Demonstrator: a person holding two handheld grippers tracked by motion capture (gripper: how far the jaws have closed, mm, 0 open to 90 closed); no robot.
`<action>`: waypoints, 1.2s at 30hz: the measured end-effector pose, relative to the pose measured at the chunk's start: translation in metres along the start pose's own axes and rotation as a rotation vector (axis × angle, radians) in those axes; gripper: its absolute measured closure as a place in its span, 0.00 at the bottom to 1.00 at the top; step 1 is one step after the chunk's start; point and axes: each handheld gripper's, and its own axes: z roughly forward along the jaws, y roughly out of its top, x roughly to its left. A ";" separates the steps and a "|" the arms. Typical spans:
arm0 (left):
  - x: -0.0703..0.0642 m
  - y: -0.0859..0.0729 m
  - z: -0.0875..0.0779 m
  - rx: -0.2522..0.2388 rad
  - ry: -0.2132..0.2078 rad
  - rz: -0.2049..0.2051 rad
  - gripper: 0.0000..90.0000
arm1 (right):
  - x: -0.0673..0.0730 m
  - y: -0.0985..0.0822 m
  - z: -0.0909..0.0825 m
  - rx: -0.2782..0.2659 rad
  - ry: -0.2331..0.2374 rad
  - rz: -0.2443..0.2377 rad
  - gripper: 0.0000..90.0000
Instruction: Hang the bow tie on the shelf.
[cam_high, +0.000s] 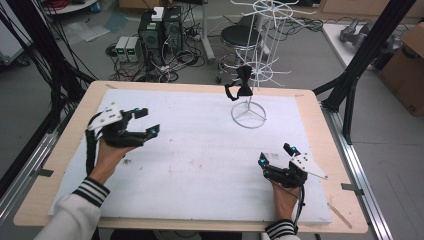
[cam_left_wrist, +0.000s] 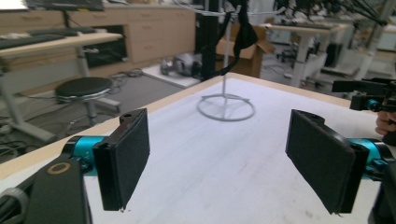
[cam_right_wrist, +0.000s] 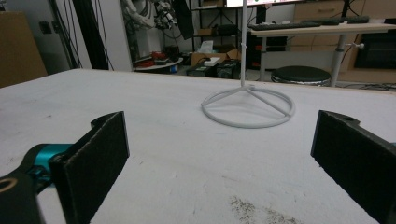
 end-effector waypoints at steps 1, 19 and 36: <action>0.001 -0.004 -0.007 -0.002 0.017 0.001 0.24 | 0.000 0.000 0.000 -0.001 0.002 -0.009 0.04; -0.001 -0.081 -0.059 -0.136 0.184 -0.042 0.19 | 0.002 -0.001 -0.002 -0.024 -0.004 -0.020 0.04; -0.007 -0.092 -0.059 -0.163 0.225 -0.011 0.20 | 0.002 -0.001 -0.003 -0.027 -0.003 -0.021 0.04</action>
